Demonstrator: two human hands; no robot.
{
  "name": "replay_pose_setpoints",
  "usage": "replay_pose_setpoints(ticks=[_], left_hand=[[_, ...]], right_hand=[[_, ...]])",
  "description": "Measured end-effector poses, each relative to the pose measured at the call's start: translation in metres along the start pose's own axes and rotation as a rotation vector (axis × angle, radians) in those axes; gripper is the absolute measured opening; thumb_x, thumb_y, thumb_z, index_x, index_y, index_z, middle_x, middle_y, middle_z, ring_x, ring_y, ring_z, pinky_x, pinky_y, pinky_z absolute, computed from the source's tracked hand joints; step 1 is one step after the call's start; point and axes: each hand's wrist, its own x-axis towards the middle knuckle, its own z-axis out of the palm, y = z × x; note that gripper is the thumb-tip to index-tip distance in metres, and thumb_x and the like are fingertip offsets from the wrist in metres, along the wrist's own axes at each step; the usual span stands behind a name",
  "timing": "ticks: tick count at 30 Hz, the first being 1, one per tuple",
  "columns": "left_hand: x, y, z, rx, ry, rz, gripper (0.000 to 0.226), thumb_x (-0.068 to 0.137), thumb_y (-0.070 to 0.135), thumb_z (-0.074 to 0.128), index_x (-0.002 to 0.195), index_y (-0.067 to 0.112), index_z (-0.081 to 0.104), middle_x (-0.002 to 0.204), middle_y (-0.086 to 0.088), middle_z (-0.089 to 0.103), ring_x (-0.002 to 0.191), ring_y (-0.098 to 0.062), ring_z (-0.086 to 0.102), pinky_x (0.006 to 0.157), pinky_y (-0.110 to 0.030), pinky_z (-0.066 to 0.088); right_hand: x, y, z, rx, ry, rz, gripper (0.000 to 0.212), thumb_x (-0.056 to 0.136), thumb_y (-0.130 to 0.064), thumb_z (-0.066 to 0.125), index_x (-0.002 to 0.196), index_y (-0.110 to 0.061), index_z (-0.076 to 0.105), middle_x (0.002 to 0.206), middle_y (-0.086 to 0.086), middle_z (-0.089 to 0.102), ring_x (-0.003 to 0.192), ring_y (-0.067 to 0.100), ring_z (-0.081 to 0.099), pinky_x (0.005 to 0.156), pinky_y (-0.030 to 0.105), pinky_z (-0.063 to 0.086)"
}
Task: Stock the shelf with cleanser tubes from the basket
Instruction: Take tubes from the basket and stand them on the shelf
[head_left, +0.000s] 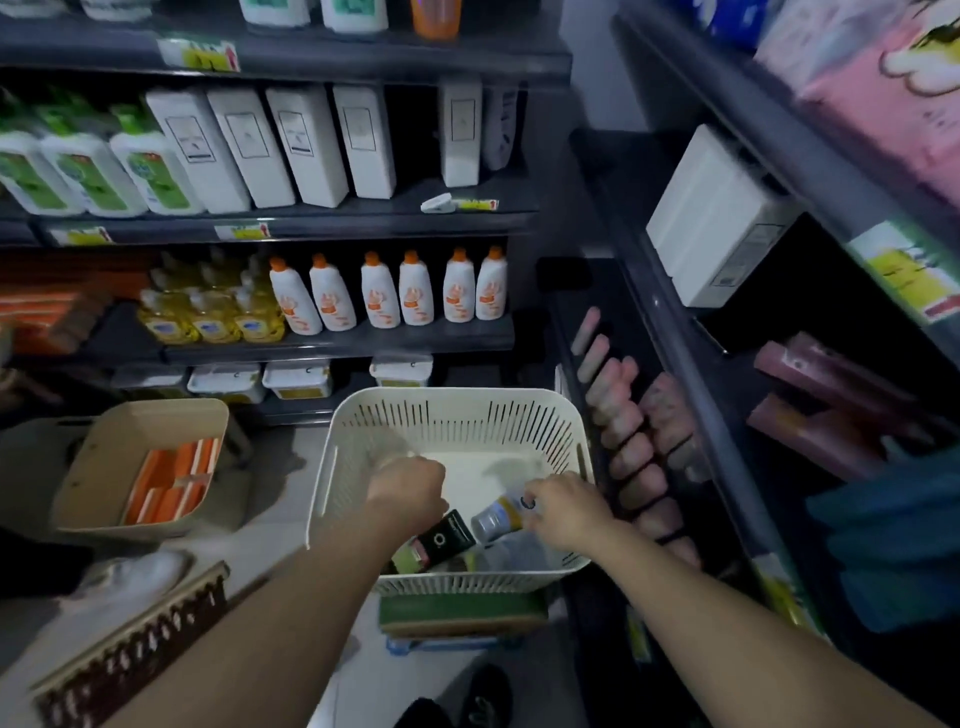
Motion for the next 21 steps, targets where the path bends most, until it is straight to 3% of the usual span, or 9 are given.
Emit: replay_pose_setpoints(ticks=[5, 10, 13, 17, 21], left_hand=[[0.035, 0.007, 0.032, -0.024, -0.107, 0.02, 0.038, 0.093, 0.033, 0.053, 0.126, 0.014, 0.055, 0.127, -0.008, 0.057, 0.117, -0.028, 0.054, 0.091, -0.038, 0.049], [0.067, 0.012, 0.065, -0.067, -0.252, 0.049, 0.028, 0.089, 0.03, 0.052, 0.112, 0.015, 0.059, 0.119, -0.008, 0.06, 0.111, -0.027, 0.056, 0.085, -0.034, 0.048], [0.09, 0.014, 0.084, -0.125, -0.312, 0.062, 0.032, 0.092, 0.03, 0.051, 0.12, 0.015, 0.058, 0.124, -0.008, 0.059, 0.114, -0.025, 0.055, 0.087, -0.032, 0.046], [0.114, 0.019, 0.107, -0.247, -0.373, 0.043, 0.039, 0.095, 0.029, 0.048, 0.131, 0.015, 0.052, 0.134, -0.007, 0.055, 0.123, -0.024, 0.051, 0.094, -0.032, 0.043], [0.133, 0.027, 0.126, -0.405, -0.398, 0.031, 0.037, 0.098, 0.022, 0.044, 0.132, 0.009, 0.049, 0.133, -0.013, 0.054, 0.119, -0.028, 0.051, 0.092, -0.033, 0.042]], right_hand=[[0.031, 0.014, 0.028, 0.022, -0.119, -0.001, 0.033, 0.092, -0.035, 0.057, 0.121, -0.021, 0.059, 0.123, 0.007, 0.06, 0.117, 0.029, 0.052, 0.093, 0.038, 0.048], [0.065, 0.025, 0.068, 0.156, -0.265, 0.029, 0.015, 0.093, -0.028, 0.052, 0.102, -0.019, 0.059, 0.105, 0.01, 0.061, 0.105, 0.032, 0.059, 0.067, 0.032, 0.044], [0.085, 0.03, 0.092, 0.22, -0.407, 0.098, 0.032, 0.097, -0.029, 0.044, 0.122, -0.013, 0.057, 0.117, 0.013, 0.061, 0.106, 0.031, 0.058, 0.081, 0.035, 0.049], [0.106, 0.035, 0.119, 0.232, -0.538, 0.143, 0.032, 0.096, -0.027, 0.045, 0.126, -0.021, 0.053, 0.124, 0.009, 0.058, 0.106, 0.03, 0.056, 0.084, 0.034, 0.049], [0.118, 0.036, 0.138, 0.284, -0.591, 0.181, 0.043, 0.098, -0.045, 0.036, 0.138, -0.029, 0.039, 0.133, 0.011, 0.054, 0.112, 0.032, 0.055, 0.089, 0.039, 0.048]])
